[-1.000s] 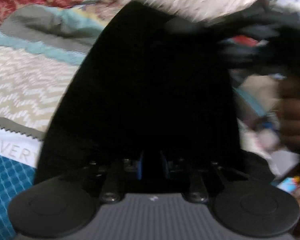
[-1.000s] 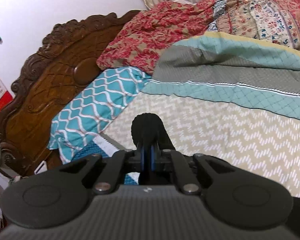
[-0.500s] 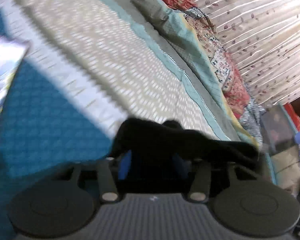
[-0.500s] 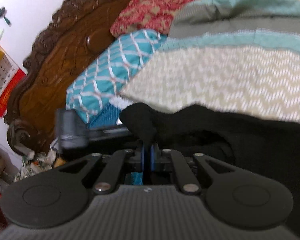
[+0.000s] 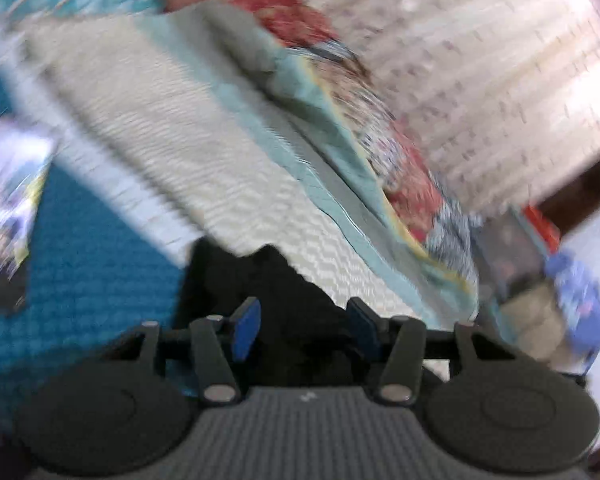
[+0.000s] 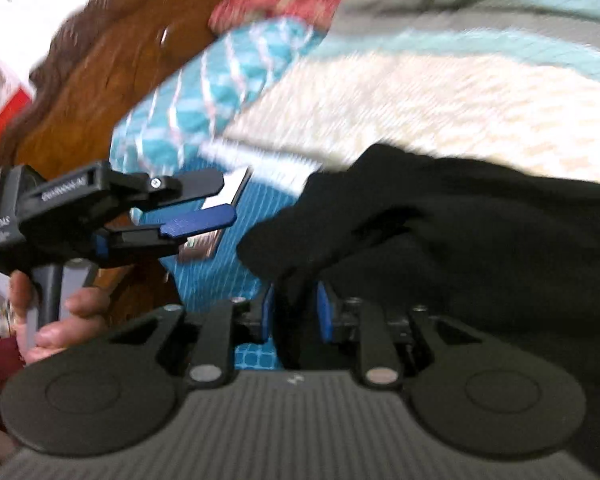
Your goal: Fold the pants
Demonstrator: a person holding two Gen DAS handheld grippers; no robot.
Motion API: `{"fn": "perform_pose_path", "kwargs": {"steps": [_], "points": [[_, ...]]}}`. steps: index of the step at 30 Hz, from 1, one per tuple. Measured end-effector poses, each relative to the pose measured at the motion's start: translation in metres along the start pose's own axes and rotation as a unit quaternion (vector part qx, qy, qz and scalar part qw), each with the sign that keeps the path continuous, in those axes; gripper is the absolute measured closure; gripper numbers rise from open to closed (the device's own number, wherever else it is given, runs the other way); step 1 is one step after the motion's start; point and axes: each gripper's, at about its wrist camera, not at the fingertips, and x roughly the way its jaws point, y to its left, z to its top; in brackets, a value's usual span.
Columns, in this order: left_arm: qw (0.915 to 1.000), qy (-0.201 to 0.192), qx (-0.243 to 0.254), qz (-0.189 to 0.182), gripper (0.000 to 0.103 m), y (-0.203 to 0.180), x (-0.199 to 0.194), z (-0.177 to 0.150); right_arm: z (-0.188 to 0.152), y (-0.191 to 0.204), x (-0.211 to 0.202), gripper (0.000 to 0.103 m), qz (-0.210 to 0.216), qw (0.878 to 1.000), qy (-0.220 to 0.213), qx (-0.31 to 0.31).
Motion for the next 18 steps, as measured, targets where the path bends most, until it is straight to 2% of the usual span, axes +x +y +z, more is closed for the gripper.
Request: {"fn": "perform_pose_path", "kwargs": {"steps": [2, 4, 6, 9, 10, 11, 12, 13, 14, 16, 17, 18], "points": [[0.9976, 0.001, 0.058, 0.037, 0.048, -0.021, 0.022, 0.007, -0.010, -0.014, -0.025, 0.076, -0.019, 0.999, -0.027, 0.027], [0.9932, 0.010, 0.096, 0.066, 0.041, -0.029, 0.047, 0.018, -0.026, -0.034, -0.047, 0.076, -0.047, 0.996, -0.045, 0.065], [0.9867, 0.041, 0.121, 0.100, 0.034, -0.029, 0.080, 0.033, -0.045, -0.053, -0.063, 0.076, -0.067, 0.991, -0.051, 0.106], [0.9809, 0.118, 0.113, 0.106, 0.033, -0.015, 0.123, 0.046, -0.072, -0.077, -0.083, 0.076, -0.077, 0.981, -0.060, 0.170], [0.9792, 0.134, 0.104, 0.111, 0.036, -0.010, 0.135, 0.049, -0.080, -0.080, -0.089, 0.076, -0.081, 0.977, -0.064, 0.184], [0.9788, 0.138, 0.100, 0.114, 0.060, -0.007, 0.139, 0.048, -0.087, -0.085, -0.094, 0.076, -0.084, 0.974, -0.068, 0.197], [0.9790, 0.142, 0.096, 0.110, 0.094, -0.005, 0.142, 0.048, -0.090, -0.088, -0.097, 0.076, -0.087, 0.972, -0.071, 0.205], [0.9801, 0.144, 0.085, 0.107, 0.094, -0.006, 0.140, 0.049, -0.091, -0.091, -0.099, 0.076, -0.091, 0.970, -0.074, 0.212], [0.9830, 0.129, 0.083, 0.101, 0.096, -0.008, 0.134, 0.049, -0.091, -0.092, -0.099, 0.076, -0.096, 0.969, -0.075, 0.216], [0.9875, 0.067, 0.095, 0.106, 0.096, -0.017, 0.111, 0.053, -0.089, -0.094, -0.101, 0.076, -0.100, 0.967, -0.082, 0.220], [0.9892, 0.037, 0.086, 0.113, 0.096, -0.013, 0.099, 0.056, -0.087, -0.095, -0.104, 0.076, -0.098, 0.967, -0.089, 0.219], [0.9907, 0.028, 0.060, 0.119, 0.096, -0.004, 0.096, 0.060, -0.085, -0.094, -0.104, 0.076, -0.096, 0.967, -0.094, 0.216]]}}
